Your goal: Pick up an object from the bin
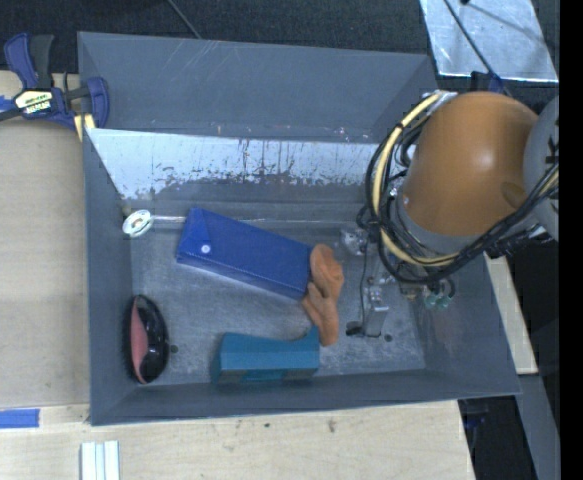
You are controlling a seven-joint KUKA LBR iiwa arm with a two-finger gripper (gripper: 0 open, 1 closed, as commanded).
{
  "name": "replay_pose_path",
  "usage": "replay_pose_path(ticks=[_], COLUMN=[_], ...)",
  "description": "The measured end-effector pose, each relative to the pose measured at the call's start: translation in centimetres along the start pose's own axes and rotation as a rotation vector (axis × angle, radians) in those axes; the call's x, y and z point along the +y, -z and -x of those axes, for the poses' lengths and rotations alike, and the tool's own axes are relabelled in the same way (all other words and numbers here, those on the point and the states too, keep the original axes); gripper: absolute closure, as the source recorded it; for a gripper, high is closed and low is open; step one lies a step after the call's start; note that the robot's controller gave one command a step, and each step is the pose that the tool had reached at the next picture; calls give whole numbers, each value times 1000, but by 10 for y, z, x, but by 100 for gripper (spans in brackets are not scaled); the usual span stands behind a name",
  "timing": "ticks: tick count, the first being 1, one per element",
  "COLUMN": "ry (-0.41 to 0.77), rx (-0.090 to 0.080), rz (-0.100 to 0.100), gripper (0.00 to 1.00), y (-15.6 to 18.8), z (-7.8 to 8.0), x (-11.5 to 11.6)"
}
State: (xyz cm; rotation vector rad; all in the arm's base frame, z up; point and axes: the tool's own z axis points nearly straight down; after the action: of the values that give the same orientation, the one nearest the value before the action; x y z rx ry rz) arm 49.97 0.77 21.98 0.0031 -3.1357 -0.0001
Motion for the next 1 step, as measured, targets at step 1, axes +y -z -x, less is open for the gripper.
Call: replay_pose_path(ticks=[1], ry=[0], rx=[-9], rz=[0], gripper=[0], y=[4], z=[2], x=[0])
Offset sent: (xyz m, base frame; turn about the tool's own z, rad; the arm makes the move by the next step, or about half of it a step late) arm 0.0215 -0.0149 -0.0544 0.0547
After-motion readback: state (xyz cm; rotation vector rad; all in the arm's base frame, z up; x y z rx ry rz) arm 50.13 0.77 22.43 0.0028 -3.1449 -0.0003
